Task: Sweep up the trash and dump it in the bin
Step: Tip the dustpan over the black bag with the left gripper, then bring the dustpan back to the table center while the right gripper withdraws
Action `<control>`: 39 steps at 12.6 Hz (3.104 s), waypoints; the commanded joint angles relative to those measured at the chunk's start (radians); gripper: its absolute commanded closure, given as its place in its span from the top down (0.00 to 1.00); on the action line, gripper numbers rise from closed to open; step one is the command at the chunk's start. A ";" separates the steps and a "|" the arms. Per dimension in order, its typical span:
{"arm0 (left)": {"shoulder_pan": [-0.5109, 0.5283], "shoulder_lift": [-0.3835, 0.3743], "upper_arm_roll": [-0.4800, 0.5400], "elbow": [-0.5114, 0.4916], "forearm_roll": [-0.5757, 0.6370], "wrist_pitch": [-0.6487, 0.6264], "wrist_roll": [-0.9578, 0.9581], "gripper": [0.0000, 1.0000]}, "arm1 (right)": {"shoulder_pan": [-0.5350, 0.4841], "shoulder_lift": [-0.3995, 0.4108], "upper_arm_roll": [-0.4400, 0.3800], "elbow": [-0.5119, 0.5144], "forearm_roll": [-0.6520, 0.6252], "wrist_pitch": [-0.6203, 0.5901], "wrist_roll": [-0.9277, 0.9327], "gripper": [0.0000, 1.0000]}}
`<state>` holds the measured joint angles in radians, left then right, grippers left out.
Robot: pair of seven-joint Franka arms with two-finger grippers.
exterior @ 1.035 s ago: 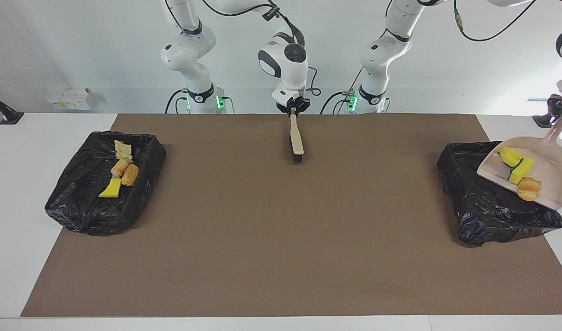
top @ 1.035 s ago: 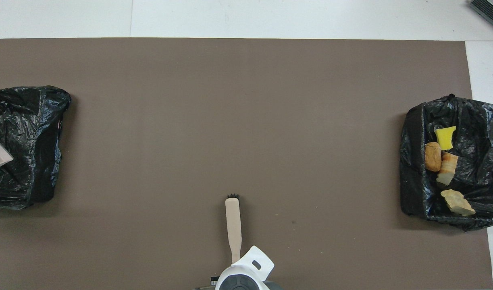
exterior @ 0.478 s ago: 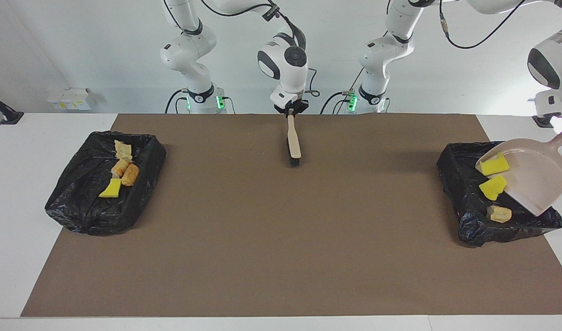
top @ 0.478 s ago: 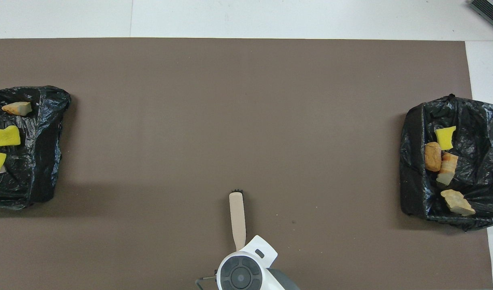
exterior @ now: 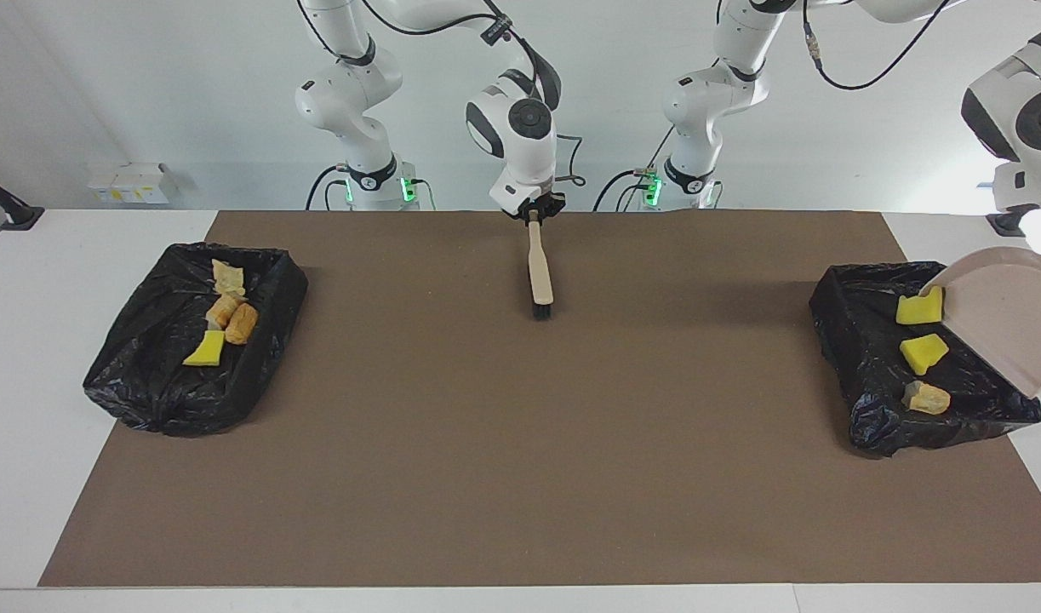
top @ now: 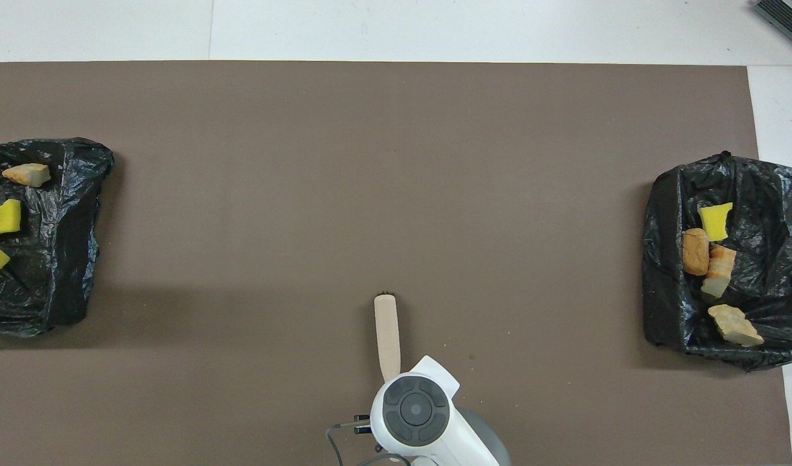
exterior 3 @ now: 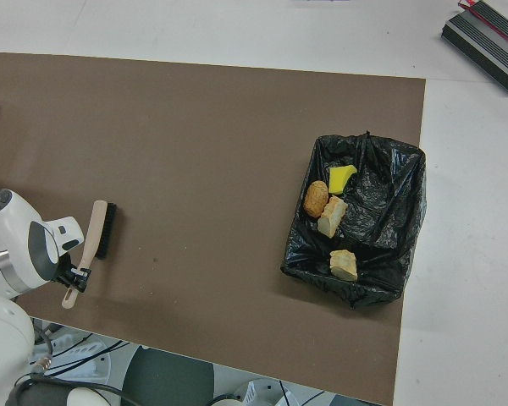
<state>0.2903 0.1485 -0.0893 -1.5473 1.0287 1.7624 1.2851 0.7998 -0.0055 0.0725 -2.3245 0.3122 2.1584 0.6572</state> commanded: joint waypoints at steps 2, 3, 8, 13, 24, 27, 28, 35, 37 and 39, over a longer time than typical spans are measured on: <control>-0.097 0.025 0.010 0.137 0.013 -0.099 0.011 0.00 | -0.021 -0.027 0.001 0.031 0.022 -0.052 -0.021 1.00; -0.099 0.022 -0.012 0.151 -0.092 -0.138 0.007 0.00 | -0.033 -0.031 0.000 0.056 0.021 -0.096 -0.021 1.00; -0.157 -0.004 -0.046 0.145 -0.552 -0.259 -0.384 0.00 | -0.146 -0.041 -0.007 0.218 -0.036 -0.314 -0.097 1.00; -0.385 -0.024 -0.069 0.052 -0.792 -0.271 -1.077 0.00 | -0.329 -0.041 -0.008 0.326 -0.102 -0.371 -0.238 1.00; -0.778 0.167 -0.070 -0.116 -0.989 0.319 -1.829 0.00 | -0.708 -0.022 -0.007 0.565 -0.361 -0.450 -0.706 1.00; -0.810 0.222 -0.070 -0.123 -0.989 0.387 -1.891 0.00 | -0.787 -0.015 -0.007 0.606 -0.366 -0.450 -0.760 1.00; -0.827 0.250 -0.070 -0.123 -0.987 0.406 -1.912 0.00 | -0.792 -0.001 -0.010 0.638 -0.372 -0.456 -0.768 1.00; -0.832 0.267 -0.070 -0.165 -0.987 0.457 -1.909 0.51 | -0.853 0.002 -0.011 0.725 -0.364 -0.543 -0.640 1.00; -0.823 0.260 -0.069 -0.165 -0.987 0.448 -1.913 1.00 | -0.857 -0.004 -0.011 0.723 -0.340 -0.552 -0.640 1.00; -0.792 0.211 -0.056 -0.163 -0.987 0.425 -1.914 1.00 | -0.855 -0.008 -0.010 0.718 -0.334 -0.551 -0.636 1.00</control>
<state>-0.5223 0.4199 -0.1627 -1.6871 0.0505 2.1927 -0.6233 -0.0373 -0.0090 0.0503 -1.6178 -0.0492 1.6354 0.0073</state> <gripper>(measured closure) 0.203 0.000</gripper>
